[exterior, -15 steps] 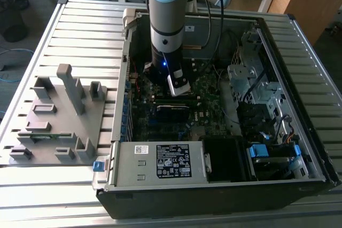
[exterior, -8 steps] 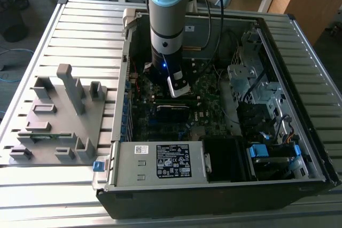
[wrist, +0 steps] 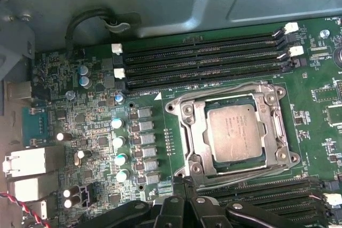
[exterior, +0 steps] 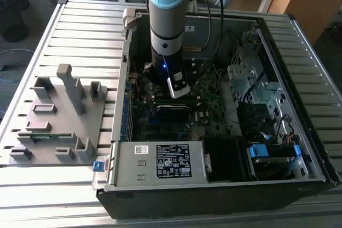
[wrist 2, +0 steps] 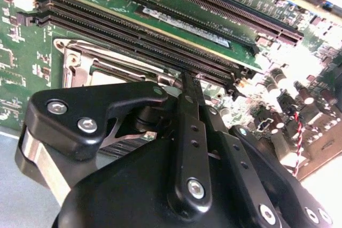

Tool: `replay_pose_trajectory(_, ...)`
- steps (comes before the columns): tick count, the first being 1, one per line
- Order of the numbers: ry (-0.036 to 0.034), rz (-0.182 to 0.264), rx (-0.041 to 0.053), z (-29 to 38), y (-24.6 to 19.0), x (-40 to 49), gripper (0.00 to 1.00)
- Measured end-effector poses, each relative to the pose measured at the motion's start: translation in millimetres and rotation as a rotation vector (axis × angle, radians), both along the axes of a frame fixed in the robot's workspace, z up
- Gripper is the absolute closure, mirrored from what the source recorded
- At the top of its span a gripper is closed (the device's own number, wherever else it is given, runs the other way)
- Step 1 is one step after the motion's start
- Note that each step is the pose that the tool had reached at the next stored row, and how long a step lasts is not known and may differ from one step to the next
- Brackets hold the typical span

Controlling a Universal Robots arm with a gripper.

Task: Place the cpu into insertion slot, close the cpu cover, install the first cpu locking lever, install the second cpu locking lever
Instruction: 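Install the second cpu locking lever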

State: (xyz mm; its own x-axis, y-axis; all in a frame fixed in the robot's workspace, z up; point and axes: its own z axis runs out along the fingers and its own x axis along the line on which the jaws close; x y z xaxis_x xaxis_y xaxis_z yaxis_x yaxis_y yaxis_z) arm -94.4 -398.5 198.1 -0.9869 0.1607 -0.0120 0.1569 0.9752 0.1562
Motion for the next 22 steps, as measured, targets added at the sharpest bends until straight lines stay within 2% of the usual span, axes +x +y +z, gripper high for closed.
replay_pose_trajectory(6,-0.0001,0.000,0.0148,-1.3,0.0,0.0,0.90)
replay_pose_trajectory(11,-0.0002,0.000,0.0236,-2.9,0.0,-0.3,0.90)
replay_pose_trajectory(17,-0.0002,0.000,0.0322,-4.8,0.1,-2.0,0.90)
replay_pose_trajectory(22,0.0000,0.000,0.0356,-6.1,0.0,-3.9,0.90)
